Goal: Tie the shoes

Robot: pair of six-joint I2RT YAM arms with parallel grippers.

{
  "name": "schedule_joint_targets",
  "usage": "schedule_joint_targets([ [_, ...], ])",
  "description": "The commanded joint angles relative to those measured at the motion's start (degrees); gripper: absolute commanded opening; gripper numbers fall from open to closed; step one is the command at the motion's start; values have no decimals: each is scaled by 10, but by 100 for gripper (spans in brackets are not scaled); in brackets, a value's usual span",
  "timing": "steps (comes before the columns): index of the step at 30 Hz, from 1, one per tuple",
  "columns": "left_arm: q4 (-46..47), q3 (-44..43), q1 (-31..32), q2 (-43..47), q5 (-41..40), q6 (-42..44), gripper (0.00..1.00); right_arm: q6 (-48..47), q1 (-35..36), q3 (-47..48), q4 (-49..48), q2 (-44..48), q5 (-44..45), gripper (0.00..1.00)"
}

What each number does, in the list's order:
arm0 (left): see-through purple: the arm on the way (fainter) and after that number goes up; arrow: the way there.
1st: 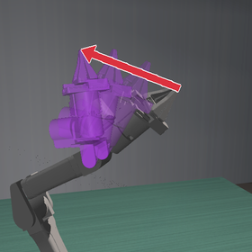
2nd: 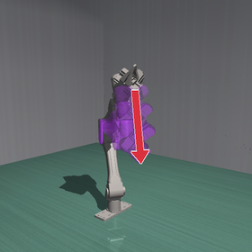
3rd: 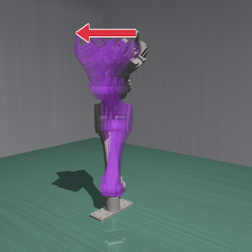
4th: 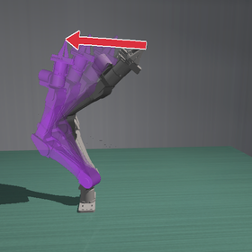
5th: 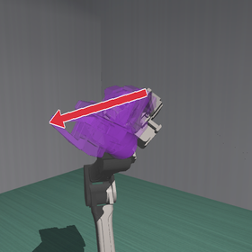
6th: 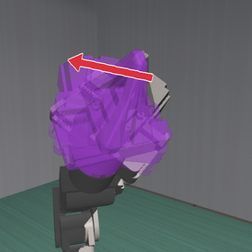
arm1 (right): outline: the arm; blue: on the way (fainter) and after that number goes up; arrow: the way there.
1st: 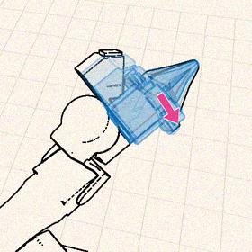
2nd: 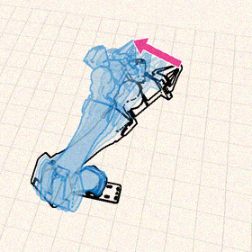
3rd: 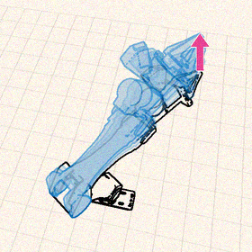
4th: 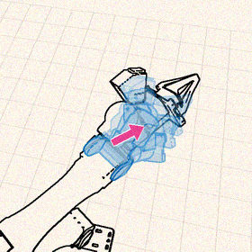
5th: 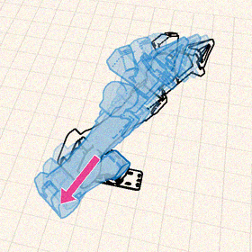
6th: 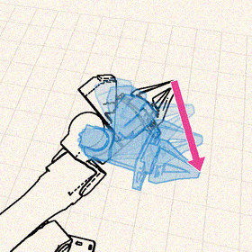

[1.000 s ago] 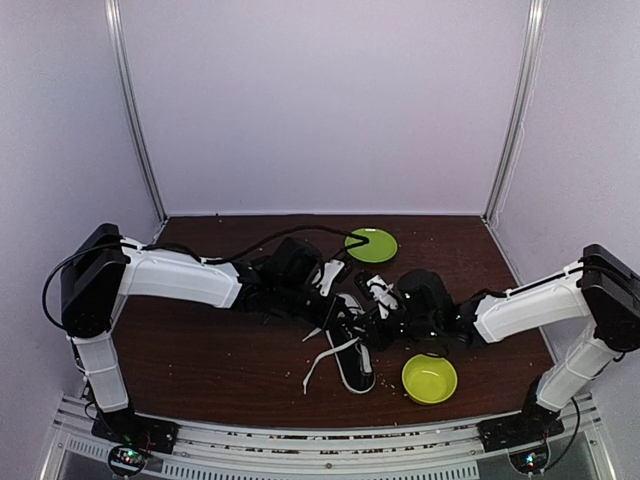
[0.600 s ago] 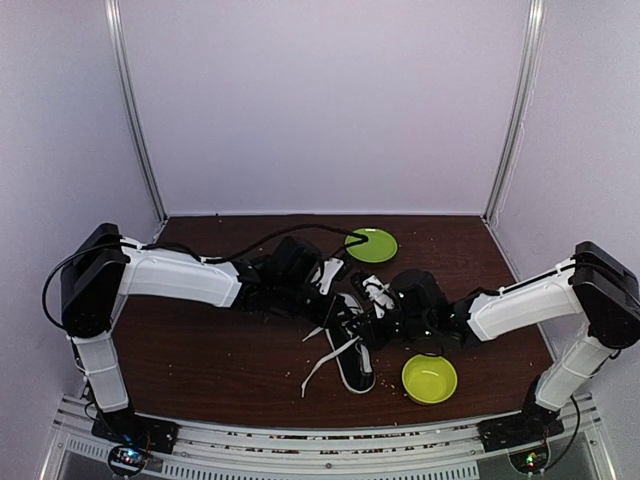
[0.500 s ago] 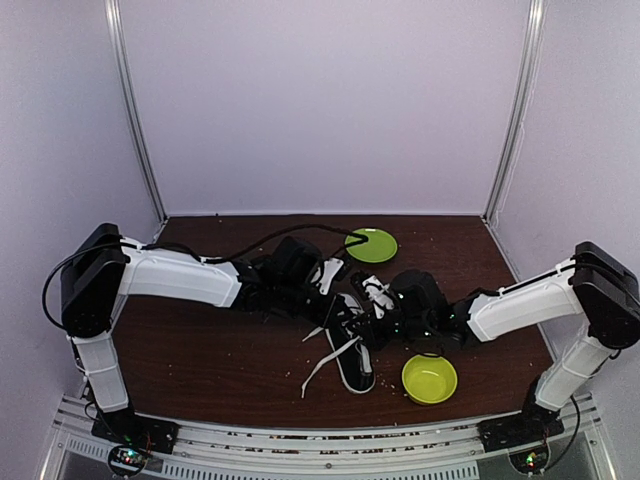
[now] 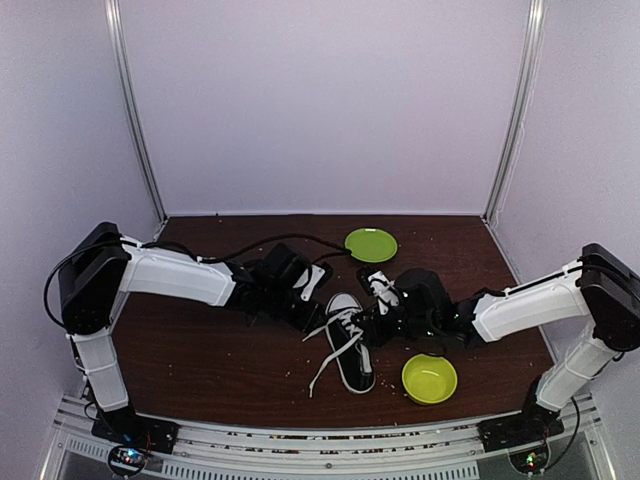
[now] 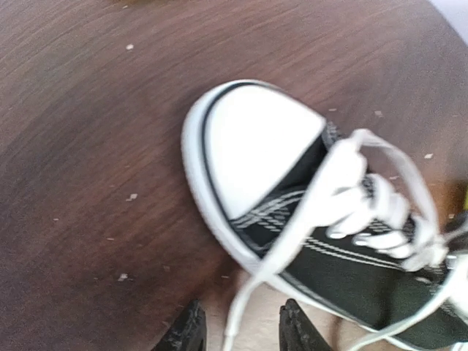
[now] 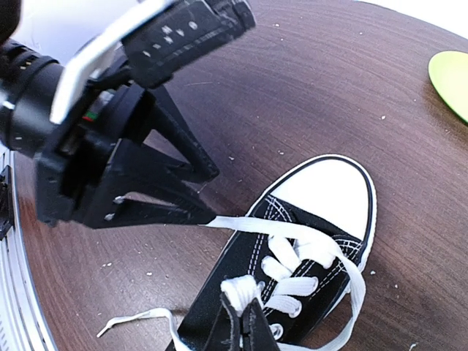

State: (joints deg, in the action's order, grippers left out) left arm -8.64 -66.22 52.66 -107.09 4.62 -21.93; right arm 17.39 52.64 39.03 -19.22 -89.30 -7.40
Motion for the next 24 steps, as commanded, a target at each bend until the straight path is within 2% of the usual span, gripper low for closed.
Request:
schedule_joint_targets([
  [1,-14,0,-13,-27,-33,56,37,9,0,-8,-17,15,17,0],
  [11,-2,-15,-16,-64,-1,83,38,12,1,-8,-16,12,17,0],
  [18,9,-18,-16,-82,30,83,25,16,0,-7,-17,13,20,0],
  [24,25,2,-16,-69,47,83,29,18,0,-6,-18,14,20,0],
])
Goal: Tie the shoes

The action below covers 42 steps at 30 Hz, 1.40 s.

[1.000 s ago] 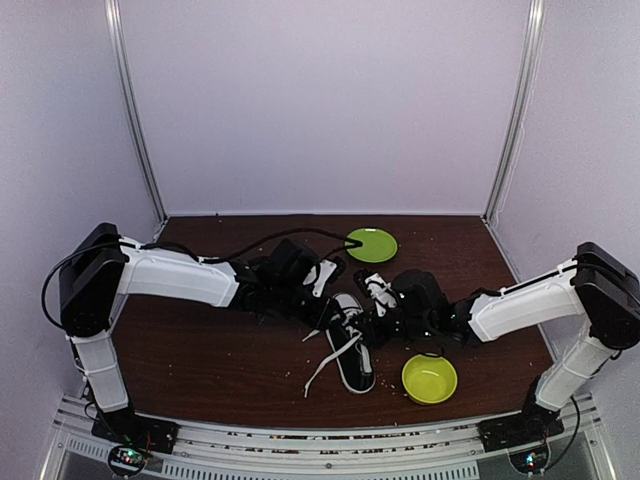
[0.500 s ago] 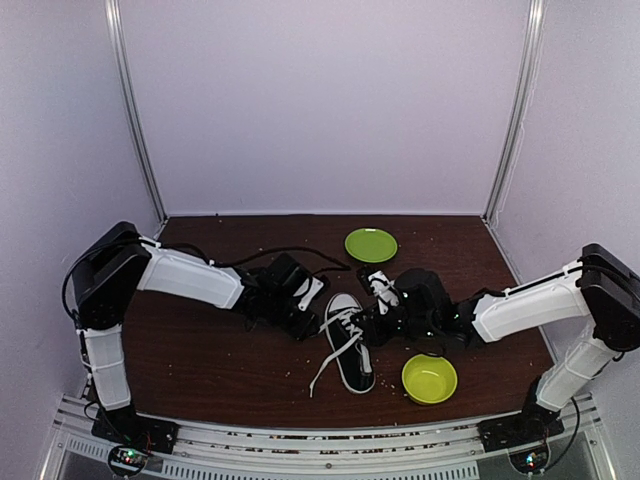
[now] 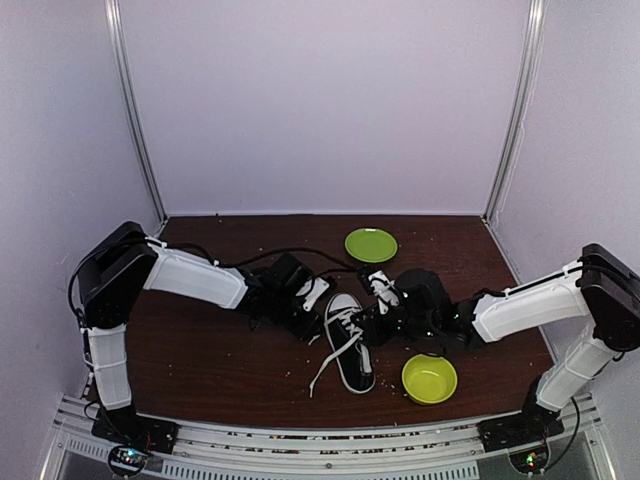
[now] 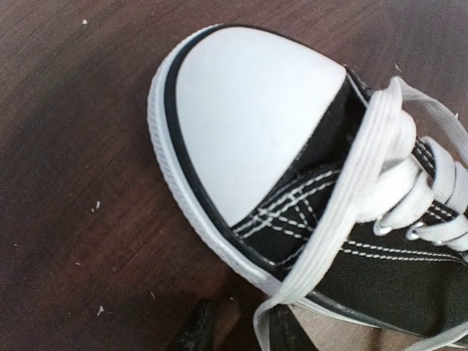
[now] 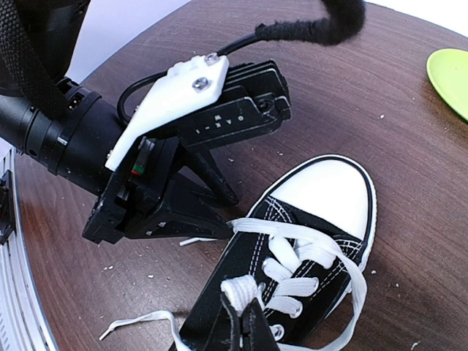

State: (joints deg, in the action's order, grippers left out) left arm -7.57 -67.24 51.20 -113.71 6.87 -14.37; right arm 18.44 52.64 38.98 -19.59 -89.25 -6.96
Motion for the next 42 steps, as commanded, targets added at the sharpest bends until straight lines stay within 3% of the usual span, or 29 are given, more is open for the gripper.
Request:
schedule_joint_targets([
  [1,16,14,-1,-2,28,8,29,7,0,-5,-14,14,16,0],
  [10,39,19,-1,-15,80,17,32,7,0,-2,-13,12,16,0],
  [12,57,25,-1,-15,97,13,26,7,1,-2,-12,12,16,0],
  [16,79,35,-1,-8,109,1,1,10,0,-1,-12,11,22,0],
  [22,108,51,-2,40,119,-42,0,20,0,9,4,7,40,0],
  [28,29,78,-2,135,34,-55,0,41,-1,18,15,11,56,0],
  [32,-87,66,1,182,-2,-100,0,53,0,48,54,3,61,0],
  [36,-181,37,36,188,39,-171,0,60,-1,76,91,0,65,0],
  [42,-135,-35,137,191,147,-224,0,68,-1,92,109,-4,70,0],
])
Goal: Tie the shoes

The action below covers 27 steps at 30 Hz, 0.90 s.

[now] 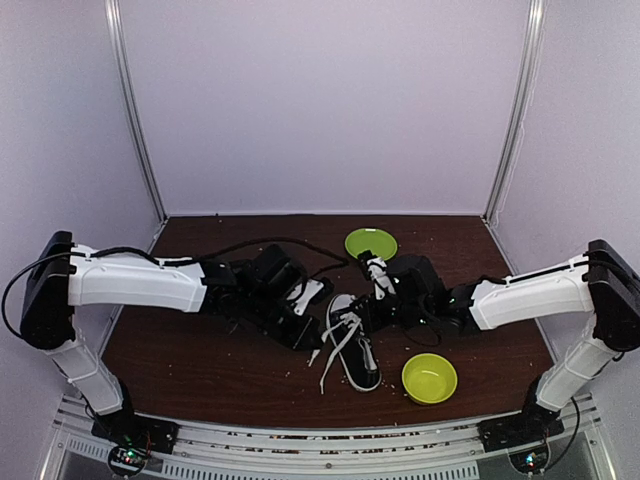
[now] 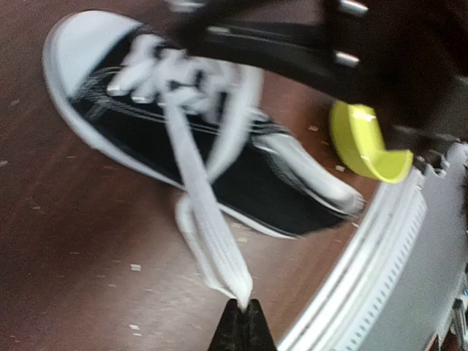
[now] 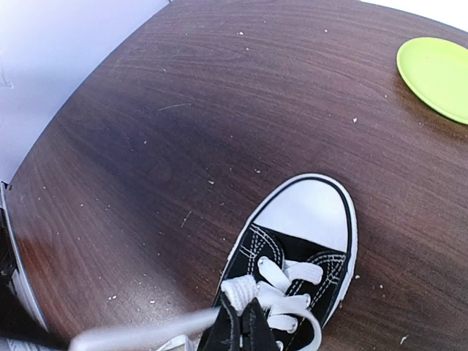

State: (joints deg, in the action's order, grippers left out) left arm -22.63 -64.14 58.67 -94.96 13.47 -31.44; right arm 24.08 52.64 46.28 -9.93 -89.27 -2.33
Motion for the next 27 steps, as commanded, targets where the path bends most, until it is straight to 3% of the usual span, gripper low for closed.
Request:
schedule_joint_targets([
  [1,27,-82,76,2,94,-53,0,12,-1,20,13,-6,23,0],
  [3,57,-108,97,-3,129,-44,0,15,-1,22,13,-9,23,0],
  [4,77,-112,105,-4,143,-39,9,15,-1,22,13,-11,22,0],
  [6,90,-111,112,-8,156,-35,43,15,-1,24,15,-13,22,0],
  [7,79,-108,111,-10,146,-35,56,15,-1,25,17,-14,22,0],
  [8,61,-105,110,-10,128,-31,62,15,-2,26,18,-13,22,0],
  [11,31,-76,99,0,81,-25,65,14,-1,27,17,-10,24,0],
  [17,84,21,29,49,7,-45,66,15,-1,23,15,-7,24,0],
  [24,158,0,-13,-41,-27,-23,64,26,-2,6,3,0,27,0],
  [27,114,-45,-15,-97,-39,-13,65,30,-2,0,3,7,36,0],
])
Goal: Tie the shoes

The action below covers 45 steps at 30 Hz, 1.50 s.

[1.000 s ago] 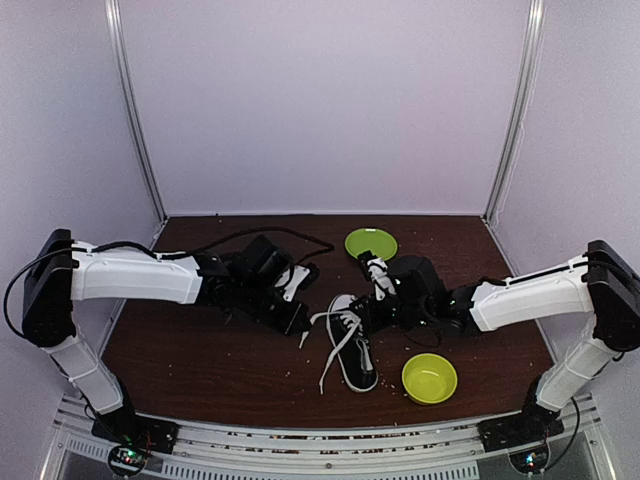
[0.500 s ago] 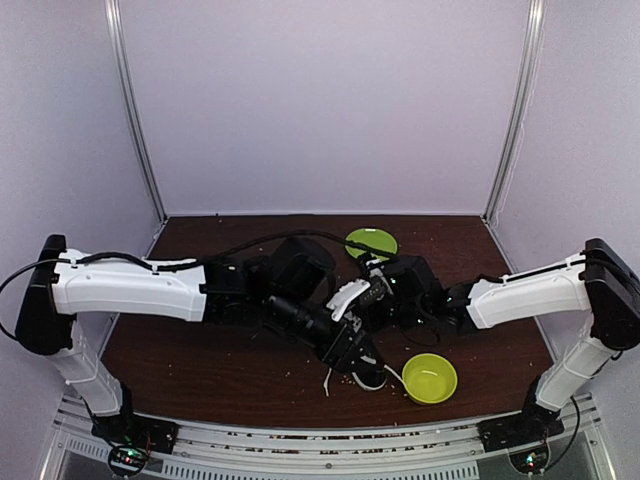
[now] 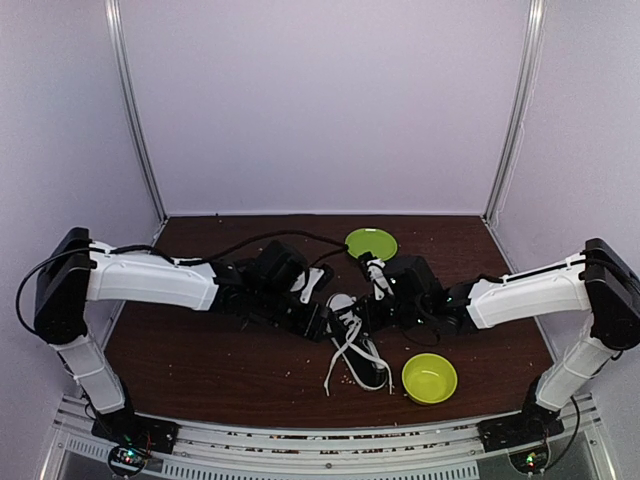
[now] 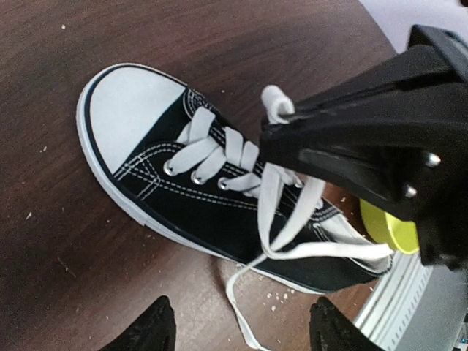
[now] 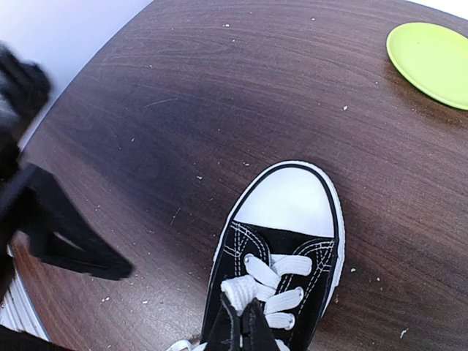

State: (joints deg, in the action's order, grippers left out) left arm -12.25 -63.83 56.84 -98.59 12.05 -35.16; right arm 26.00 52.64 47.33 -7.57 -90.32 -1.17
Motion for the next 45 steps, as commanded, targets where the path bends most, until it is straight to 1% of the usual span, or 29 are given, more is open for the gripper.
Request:
schedule_joint_targets([
  [1,6,-56,3,-75,-25,20,65,11,-1,-13,-21,20,28,0],
  [5,40,-53,-3,-108,-3,8,65,14,-2,-18,-26,23,32,0],
  [9,68,-54,-19,-128,-1,9,64,22,-1,-20,-32,15,22,0],
  [12,117,-51,-33,-149,25,9,64,30,1,-20,-37,9,16,0],
  [14,133,-63,-42,-169,53,16,63,36,1,-24,-44,9,13,0],
  [18,165,-81,-55,-205,75,29,57,46,6,-29,-56,14,11,0],
  [22,188,-83,-70,-213,88,41,54,53,11,-31,-62,12,11,0],
  [24,183,-78,-75,-205,88,47,54,55,12,-33,-63,10,12,0],
  [26,167,-66,-75,-179,68,61,55,54,12,-36,-65,10,16,0],
  [29,149,-19,-75,-124,0,74,59,49,12,-43,-71,12,17,0],
  [32,159,38,-75,-53,-70,71,62,43,12,-55,-91,13,12,0],
  [33,163,51,-75,-30,-79,67,62,42,11,-61,-103,13,10,0],
  [35,174,70,-75,5,-73,53,62,39,12,-69,-122,12,2,0],
  [38,209,78,-74,33,-29,19,62,32,12,-75,-147,9,-7,0],
  [41,227,62,-72,28,10,-17,62,23,13,-80,-171,7,-16,0],
  [45,233,29,-69,0,46,-43,62,16,14,-85,-189,6,-26,0],
])
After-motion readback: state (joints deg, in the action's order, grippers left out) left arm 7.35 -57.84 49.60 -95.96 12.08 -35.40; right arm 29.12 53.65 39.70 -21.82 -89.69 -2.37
